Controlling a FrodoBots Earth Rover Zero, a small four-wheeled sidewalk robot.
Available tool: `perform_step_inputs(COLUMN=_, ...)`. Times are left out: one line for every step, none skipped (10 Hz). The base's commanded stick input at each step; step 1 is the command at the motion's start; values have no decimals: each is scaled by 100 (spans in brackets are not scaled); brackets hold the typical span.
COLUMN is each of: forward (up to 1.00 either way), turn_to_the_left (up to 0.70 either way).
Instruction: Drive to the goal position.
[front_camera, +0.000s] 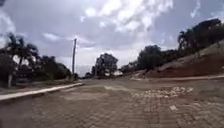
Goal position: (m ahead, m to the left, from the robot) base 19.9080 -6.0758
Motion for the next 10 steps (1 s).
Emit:
perform_step_inputs(forward=70, turn_to_the_left=0)
perform_step_inputs(forward=70, turn_to_the_left=0)
perform_step_inputs(forward=70, turn_to_the_left=0)
perform_step_inputs(forward=70, turn_to_the_left=0)
perform_step_inputs(forward=70, turn_to_the_left=0)
perform_step_inputs(forward=70, turn_to_the_left=0)
perform_step_inputs(forward=70, turn_to_the_left=0)
perform_step_inputs(forward=70, turn_to_the_left=0)
perform_step_inputs(forward=70, turn_to_the_left=0)
perform_step_inputs(forward=70, turn_to_the_left=0)
